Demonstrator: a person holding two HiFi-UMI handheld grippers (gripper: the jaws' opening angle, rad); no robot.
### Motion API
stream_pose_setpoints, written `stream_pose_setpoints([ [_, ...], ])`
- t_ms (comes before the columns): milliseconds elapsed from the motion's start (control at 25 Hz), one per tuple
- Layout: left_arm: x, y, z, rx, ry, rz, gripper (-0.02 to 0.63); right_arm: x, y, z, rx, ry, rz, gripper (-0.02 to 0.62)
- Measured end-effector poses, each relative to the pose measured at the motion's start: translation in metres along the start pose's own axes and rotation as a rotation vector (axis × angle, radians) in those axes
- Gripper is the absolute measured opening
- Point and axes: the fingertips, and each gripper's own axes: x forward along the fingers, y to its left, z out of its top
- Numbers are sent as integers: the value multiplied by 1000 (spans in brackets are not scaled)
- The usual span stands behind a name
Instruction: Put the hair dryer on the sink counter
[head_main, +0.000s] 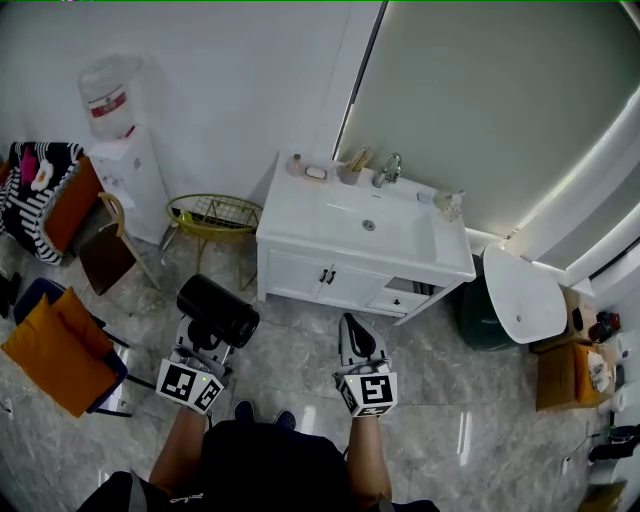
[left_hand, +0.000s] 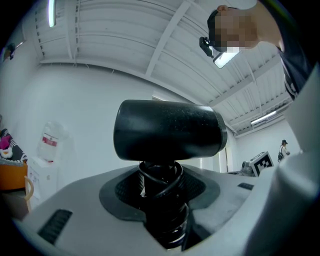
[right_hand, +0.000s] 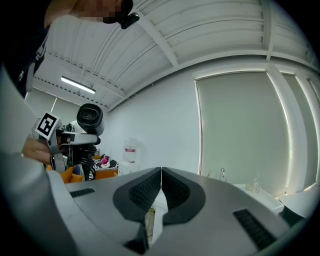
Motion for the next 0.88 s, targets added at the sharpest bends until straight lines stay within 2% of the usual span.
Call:
stream_pose_setpoints([
  [200, -2, -4, 1, 1, -1, -8, 210, -5, -3, -11, 7, 6, -23, 29],
  [880, -7, -20, 0, 21, 10, -11, 210, -21, -8, 8, 20, -44, -17, 29],
])
